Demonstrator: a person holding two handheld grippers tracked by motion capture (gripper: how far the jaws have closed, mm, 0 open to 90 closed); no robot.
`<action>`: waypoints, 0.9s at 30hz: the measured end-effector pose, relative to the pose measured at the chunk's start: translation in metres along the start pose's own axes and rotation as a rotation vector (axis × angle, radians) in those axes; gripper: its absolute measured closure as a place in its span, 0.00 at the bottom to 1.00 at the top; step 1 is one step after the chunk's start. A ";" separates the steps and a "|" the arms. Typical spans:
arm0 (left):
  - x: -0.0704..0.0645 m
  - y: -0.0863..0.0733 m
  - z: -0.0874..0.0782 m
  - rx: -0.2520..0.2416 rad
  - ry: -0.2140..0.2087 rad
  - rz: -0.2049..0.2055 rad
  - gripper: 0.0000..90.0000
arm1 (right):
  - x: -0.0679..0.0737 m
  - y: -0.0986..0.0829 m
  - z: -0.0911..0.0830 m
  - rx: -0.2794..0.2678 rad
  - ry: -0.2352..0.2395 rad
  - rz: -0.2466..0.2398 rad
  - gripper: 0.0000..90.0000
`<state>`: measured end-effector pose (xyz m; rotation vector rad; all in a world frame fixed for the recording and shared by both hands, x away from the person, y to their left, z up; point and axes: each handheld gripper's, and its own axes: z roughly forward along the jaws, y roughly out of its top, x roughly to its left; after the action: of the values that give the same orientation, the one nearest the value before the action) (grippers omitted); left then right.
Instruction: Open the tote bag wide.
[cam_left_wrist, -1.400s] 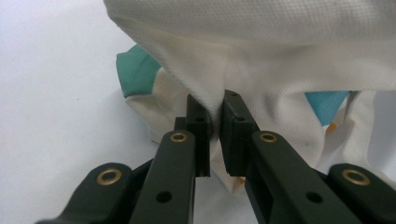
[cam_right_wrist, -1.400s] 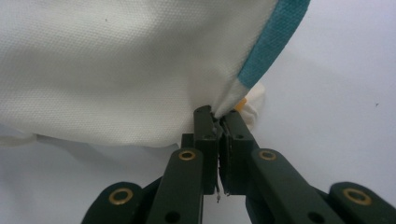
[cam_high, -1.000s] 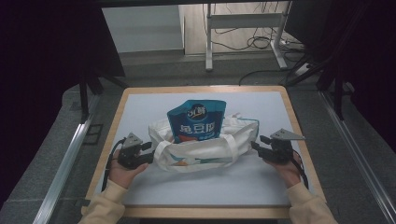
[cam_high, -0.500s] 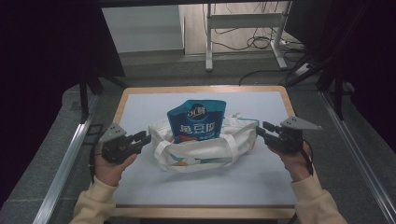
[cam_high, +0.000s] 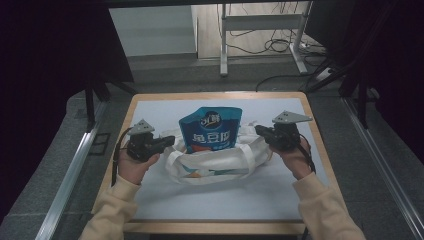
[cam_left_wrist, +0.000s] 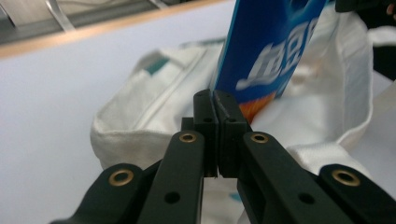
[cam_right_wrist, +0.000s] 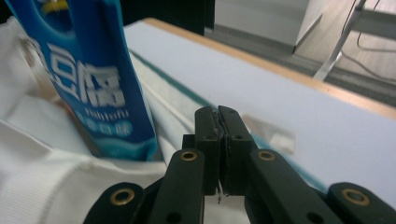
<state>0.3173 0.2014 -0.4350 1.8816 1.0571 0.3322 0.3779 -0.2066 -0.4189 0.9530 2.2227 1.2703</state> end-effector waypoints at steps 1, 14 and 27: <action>0.002 -0.004 0.002 0.010 -0.008 -0.006 0.99 | -0.001 -0.004 0.002 0.010 0.004 0.007 0.96; 0.004 -0.036 0.025 0.105 0.007 -0.003 0.99 | -0.005 -0.047 0.011 0.054 0.023 0.065 0.97; 0.007 -0.051 0.038 0.139 0.004 -0.012 1.00 | -0.007 -0.077 0.027 0.125 0.037 0.089 0.98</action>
<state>0.3170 0.1952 -0.4986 1.9976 1.1181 0.2616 0.3721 -0.2225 -0.4992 1.0945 2.3354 1.2075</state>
